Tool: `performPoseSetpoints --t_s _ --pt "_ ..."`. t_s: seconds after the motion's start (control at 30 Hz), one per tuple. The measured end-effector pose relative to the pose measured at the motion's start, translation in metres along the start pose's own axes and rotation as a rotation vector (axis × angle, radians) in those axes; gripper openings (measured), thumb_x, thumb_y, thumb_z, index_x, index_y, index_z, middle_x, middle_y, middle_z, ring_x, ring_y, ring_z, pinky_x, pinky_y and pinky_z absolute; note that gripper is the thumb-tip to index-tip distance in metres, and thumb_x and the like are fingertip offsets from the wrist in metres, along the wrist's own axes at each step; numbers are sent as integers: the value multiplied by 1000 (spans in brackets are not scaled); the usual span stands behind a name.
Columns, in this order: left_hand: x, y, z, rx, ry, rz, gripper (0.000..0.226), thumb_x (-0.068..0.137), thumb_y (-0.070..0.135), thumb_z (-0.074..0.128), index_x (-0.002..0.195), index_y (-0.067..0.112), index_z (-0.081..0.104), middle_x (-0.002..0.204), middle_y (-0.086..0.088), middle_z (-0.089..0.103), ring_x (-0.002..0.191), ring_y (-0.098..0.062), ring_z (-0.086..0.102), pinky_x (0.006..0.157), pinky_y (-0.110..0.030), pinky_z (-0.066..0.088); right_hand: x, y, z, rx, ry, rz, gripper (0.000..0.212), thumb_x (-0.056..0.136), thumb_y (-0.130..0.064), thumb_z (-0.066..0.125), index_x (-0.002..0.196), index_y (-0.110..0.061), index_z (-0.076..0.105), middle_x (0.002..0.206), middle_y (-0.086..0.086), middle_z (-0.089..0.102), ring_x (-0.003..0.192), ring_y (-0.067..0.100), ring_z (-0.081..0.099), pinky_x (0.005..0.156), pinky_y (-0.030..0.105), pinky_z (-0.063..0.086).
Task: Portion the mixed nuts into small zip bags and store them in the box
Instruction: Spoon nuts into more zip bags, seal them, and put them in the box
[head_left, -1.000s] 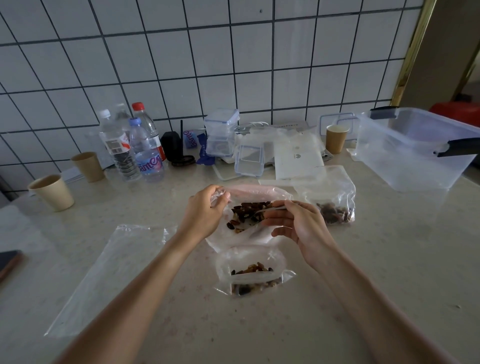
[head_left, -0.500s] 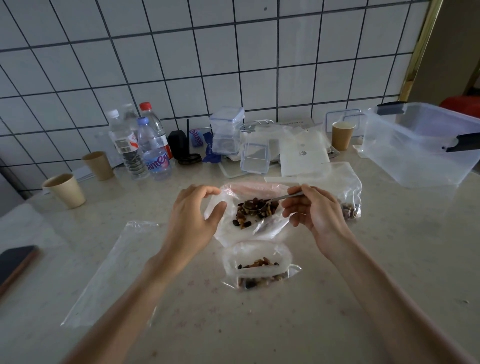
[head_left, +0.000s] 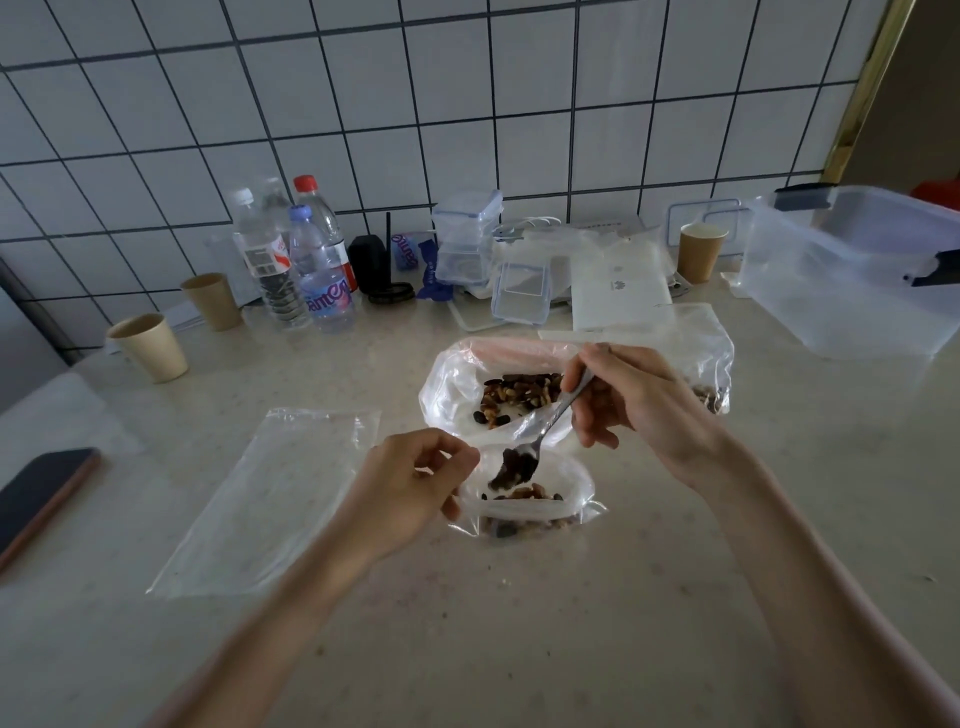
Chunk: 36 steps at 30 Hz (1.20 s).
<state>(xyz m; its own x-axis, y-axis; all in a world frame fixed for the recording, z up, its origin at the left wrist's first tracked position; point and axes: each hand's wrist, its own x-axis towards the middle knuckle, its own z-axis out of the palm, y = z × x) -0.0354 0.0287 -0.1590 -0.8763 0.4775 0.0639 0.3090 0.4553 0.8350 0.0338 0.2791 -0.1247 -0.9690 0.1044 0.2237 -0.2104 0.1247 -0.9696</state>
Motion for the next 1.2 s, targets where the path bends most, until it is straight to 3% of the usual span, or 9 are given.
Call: performPoseSetpoints --t_s 0.17,0.3,0.43,0.57,0.63,0.73,0.87,1.07,1.2 --pt "4 0 2 25 23 -34 18 100 35 66 88 24 74 64 1 73 51 -3 64 50 -9 42 -5 -7 5 -220 -181 -154 40 112 -26 37 95 -3 64 71 9 64 67 31 60 59 38 45" --pt "2 -7 1 67 38 -28 20 101 34 65 85 25 73 61 3 71 51 -1 63 52 -8 40 -4 -7 4 -284 -187 -196 39 113 -22 36 95 -5 66 71 5 65 68 33 60 60 46 45" --pt "1 -13 -2 76 25 -15 22 99 40 67 82 28 72 62 3 72 51 -3 64 52 -9 42 0 -4 5 -117 -64 -174 40 113 -22 35 95 3 62 69 17 63 63 39 56 52 41 40" --pt "10 -14 -10 77 139 -53 35 92 59 67 78 26 68 66 6 72 53 -6 66 50 -11 45 7 3 8 90 160 -67 38 114 -22 36 97 1 61 68 15 66 62 30 63 48 33 45" --pt "21 -16 -15 98 239 -91 41 88 64 67 85 23 65 69 3 72 60 -7 68 55 -21 48 10 7 7 171 260 3 38 113 -25 38 95 -3 63 69 15 68 63 28 68 47 32 48" --pt "40 -21 -16 95 308 -144 52 84 68 69 105 21 60 95 4 71 90 -16 69 75 -33 53 13 14 5 209 368 95 39 113 -29 40 93 -6 65 74 18 71 65 29 72 48 32 53" --pt "65 -17 -7 79 246 -150 64 81 72 70 121 26 54 112 12 61 99 -13 65 70 -27 49 15 20 6 152 370 202 39 113 -29 40 97 -3 65 77 17 76 69 31 76 49 32 54" --pt "87 -16 15 130 236 -12 32 90 52 74 90 21 63 80 1 71 75 -22 71 64 -40 58 13 25 14 101 286 296 42 112 -29 43 108 7 64 86 20 78 80 34 79 55 33 60" --pt "82 -26 20 66 273 6 23 86 50 66 88 27 65 72 3 74 67 -16 73 68 -50 63 13 26 18 193 270 343 39 112 -28 44 111 5 64 93 21 79 87 36 78 62 38 62"
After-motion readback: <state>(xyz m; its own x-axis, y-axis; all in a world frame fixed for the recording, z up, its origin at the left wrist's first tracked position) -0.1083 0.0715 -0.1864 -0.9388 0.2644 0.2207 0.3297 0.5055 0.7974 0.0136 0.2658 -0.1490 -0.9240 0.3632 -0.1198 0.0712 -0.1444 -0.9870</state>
